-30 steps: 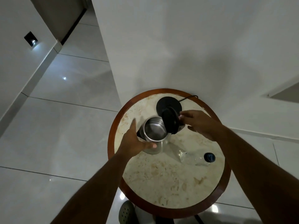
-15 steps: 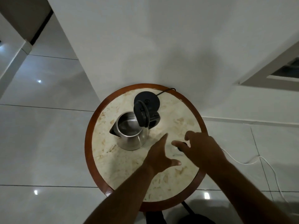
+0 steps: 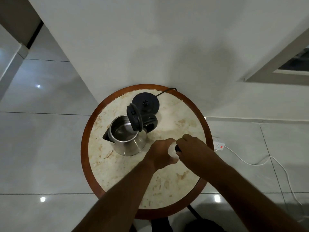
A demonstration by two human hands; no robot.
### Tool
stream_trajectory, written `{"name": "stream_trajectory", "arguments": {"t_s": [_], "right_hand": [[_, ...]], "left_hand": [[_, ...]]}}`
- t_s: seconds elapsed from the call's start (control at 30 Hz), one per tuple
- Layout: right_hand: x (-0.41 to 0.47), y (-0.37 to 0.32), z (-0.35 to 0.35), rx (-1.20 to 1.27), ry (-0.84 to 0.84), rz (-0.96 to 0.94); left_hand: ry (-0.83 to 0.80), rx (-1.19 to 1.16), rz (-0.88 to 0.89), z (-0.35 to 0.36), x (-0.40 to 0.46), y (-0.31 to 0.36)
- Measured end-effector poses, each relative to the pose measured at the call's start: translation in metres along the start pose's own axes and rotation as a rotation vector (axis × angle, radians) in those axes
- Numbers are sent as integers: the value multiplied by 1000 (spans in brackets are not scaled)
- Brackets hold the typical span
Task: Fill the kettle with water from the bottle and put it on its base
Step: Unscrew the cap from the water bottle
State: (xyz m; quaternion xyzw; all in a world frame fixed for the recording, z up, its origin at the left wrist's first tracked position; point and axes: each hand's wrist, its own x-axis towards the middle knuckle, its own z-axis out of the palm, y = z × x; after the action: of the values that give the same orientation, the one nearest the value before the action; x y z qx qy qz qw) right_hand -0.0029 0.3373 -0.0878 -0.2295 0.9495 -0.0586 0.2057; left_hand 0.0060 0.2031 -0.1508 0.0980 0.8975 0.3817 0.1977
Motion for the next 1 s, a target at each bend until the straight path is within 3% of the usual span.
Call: {"name": "stream_trajectory", "arguments": {"t_s": [0.13,0.3,0.43,0.57,0.67,0.77,0.9,1.0], "right_hand": [[-8,7,-5,19,0,-127],[-5,1,-18,109,-8,55],[-5,-8,-15,6,-9,-68],[-16,15,-19,236,181,-57],[-23,42,-5,406,357,170],[-19,45,44,451,214,351],[-1,23,112,345,-4,265],[17,6,137,286,-48,218]], "left_hand": [[-4,-69,-14,2,-2,-2],[-2,-73,-26,4,1,-6],[2,-89,-27,7,1,-10],[28,-37,18,7,0,-13],[83,-37,-8,8,-11,-22],[148,-140,-77,7,-32,-32],[249,-209,-160,1,-67,-52],[304,-205,-196,-6,-92,-69]]}}
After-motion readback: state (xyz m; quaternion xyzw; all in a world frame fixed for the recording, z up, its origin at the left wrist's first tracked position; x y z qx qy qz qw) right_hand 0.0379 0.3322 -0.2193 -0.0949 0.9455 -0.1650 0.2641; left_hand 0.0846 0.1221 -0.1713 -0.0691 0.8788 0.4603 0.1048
